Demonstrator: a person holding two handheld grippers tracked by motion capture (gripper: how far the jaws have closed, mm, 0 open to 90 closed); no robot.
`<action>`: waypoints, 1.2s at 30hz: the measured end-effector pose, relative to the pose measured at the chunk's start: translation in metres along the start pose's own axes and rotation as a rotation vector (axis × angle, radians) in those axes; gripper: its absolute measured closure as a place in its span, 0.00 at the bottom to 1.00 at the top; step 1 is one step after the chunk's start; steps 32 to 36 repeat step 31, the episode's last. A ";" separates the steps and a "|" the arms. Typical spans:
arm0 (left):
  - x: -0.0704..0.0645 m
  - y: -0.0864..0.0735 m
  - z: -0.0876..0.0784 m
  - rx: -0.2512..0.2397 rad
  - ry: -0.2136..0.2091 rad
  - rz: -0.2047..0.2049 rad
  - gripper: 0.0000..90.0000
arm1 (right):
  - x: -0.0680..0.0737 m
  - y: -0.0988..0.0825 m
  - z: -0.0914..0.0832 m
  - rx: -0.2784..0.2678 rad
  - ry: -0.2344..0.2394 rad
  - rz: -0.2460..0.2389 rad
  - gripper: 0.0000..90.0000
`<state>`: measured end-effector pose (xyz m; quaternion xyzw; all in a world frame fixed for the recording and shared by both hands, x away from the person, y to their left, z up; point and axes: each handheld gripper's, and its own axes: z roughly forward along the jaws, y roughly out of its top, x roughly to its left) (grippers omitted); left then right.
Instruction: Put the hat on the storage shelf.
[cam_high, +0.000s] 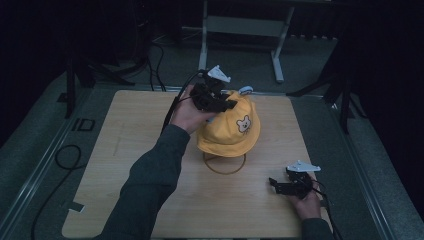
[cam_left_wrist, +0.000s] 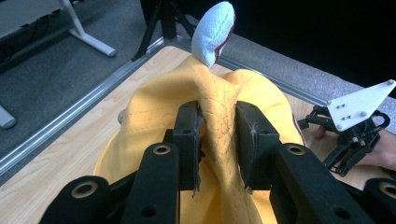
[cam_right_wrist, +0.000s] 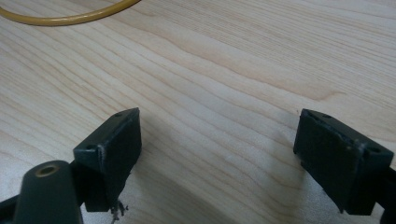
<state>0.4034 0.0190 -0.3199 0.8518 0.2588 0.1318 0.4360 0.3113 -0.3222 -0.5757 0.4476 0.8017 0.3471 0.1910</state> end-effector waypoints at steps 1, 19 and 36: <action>0.000 -0.001 0.001 0.003 -0.003 -0.003 0.77 | 0.000 0.000 0.000 -0.001 0.000 0.001 0.17; 0.013 -0.002 -0.006 -0.086 0.086 -0.136 0.49 | 0.000 0.000 0.000 -0.002 0.000 -0.002 0.17; 0.020 -0.008 -0.026 -0.157 0.072 -0.192 0.42 | 0.000 0.000 0.000 -0.001 0.000 -0.002 0.17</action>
